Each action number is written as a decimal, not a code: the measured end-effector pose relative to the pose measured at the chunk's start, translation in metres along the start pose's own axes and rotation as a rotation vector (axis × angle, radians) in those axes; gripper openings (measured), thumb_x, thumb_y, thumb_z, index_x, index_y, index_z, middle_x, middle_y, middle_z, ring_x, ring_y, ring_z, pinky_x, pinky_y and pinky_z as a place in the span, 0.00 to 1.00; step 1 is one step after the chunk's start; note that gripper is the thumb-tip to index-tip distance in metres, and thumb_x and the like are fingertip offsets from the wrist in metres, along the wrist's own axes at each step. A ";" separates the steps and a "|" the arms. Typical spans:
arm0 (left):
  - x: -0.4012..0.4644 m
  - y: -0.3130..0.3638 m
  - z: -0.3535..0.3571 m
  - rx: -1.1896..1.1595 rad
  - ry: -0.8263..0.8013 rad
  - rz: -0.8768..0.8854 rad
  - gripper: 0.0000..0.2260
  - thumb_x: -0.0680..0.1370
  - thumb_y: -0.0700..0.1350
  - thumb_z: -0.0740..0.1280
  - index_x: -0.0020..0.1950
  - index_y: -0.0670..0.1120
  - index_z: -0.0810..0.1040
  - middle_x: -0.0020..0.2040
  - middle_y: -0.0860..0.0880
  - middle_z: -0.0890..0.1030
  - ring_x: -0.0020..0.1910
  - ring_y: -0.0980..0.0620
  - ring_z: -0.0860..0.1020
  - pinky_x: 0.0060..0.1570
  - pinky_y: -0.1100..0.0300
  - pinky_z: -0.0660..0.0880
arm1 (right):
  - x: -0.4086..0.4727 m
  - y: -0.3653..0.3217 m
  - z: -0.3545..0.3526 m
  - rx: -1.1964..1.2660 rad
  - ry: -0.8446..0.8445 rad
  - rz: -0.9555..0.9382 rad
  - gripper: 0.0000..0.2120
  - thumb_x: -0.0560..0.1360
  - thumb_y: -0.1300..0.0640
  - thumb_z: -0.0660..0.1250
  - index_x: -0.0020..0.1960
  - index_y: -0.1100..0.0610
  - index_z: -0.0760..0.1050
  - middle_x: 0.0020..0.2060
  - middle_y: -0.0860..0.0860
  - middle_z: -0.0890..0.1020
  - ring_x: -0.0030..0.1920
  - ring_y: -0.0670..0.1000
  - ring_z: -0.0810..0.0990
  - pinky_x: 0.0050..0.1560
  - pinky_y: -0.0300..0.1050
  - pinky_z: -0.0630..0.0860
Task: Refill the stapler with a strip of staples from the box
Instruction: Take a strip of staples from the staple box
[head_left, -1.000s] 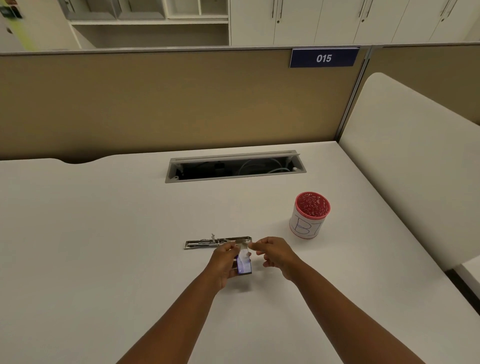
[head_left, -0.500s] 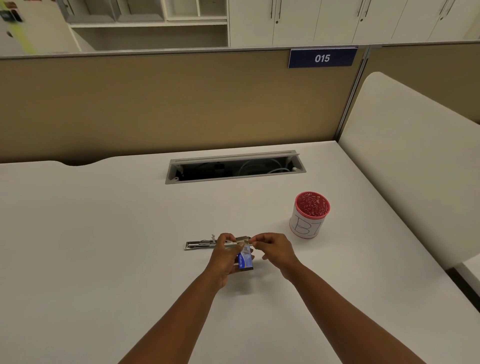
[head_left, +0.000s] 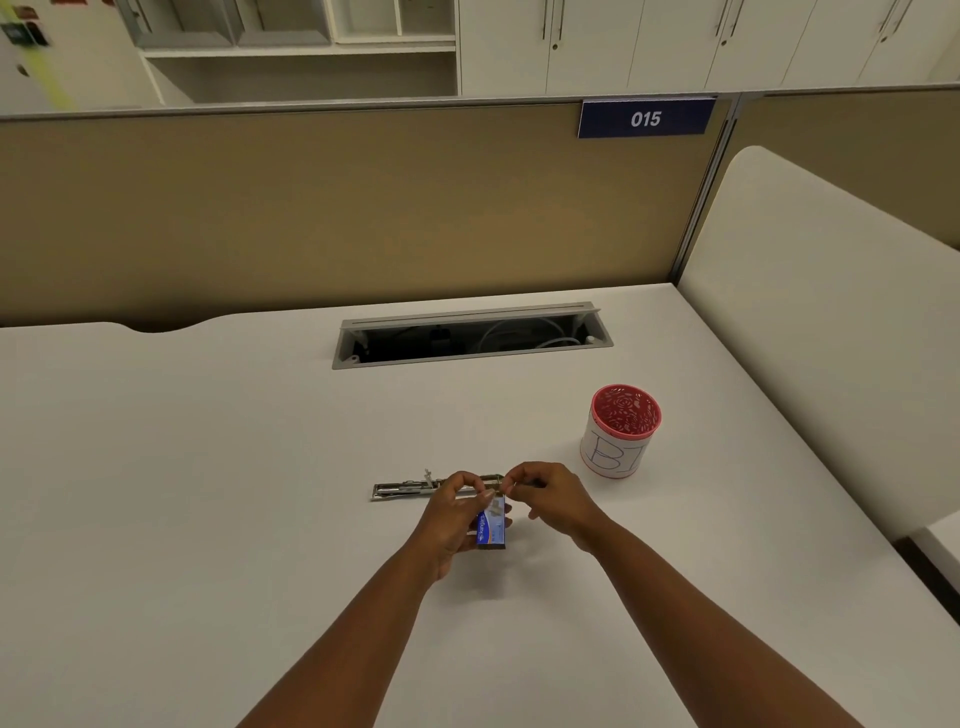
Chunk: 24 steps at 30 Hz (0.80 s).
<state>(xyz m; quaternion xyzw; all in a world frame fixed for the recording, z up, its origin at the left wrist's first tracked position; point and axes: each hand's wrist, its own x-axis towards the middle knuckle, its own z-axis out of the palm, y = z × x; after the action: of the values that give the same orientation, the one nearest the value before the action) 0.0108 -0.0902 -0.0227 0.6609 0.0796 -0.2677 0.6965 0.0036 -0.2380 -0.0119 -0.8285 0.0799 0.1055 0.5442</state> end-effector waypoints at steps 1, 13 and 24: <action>0.000 0.001 0.000 -0.002 -0.002 0.004 0.04 0.78 0.44 0.63 0.44 0.47 0.70 0.41 0.45 0.83 0.31 0.54 0.84 0.27 0.63 0.79 | 0.001 -0.001 -0.001 0.077 0.024 0.025 0.06 0.74 0.62 0.64 0.43 0.57 0.79 0.38 0.52 0.80 0.40 0.49 0.76 0.34 0.37 0.72; 0.000 0.003 -0.003 0.030 0.069 -0.053 0.09 0.76 0.47 0.65 0.49 0.44 0.70 0.47 0.41 0.82 0.33 0.50 0.81 0.29 0.62 0.79 | 0.003 0.000 -0.003 0.211 0.040 0.201 0.11 0.76 0.62 0.62 0.54 0.64 0.79 0.42 0.57 0.80 0.37 0.48 0.74 0.36 0.37 0.74; 0.001 -0.001 -0.019 0.000 0.150 -0.074 0.06 0.76 0.46 0.65 0.43 0.45 0.71 0.45 0.42 0.81 0.32 0.51 0.80 0.25 0.64 0.79 | -0.007 0.038 0.024 -0.473 0.094 -0.125 0.20 0.75 0.68 0.59 0.64 0.55 0.71 0.47 0.55 0.76 0.47 0.54 0.80 0.42 0.34 0.73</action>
<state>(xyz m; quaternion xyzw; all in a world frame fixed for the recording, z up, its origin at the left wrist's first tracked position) 0.0160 -0.0726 -0.0263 0.6756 0.1560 -0.2432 0.6783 -0.0148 -0.2314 -0.0530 -0.9401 0.0267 0.0486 0.3363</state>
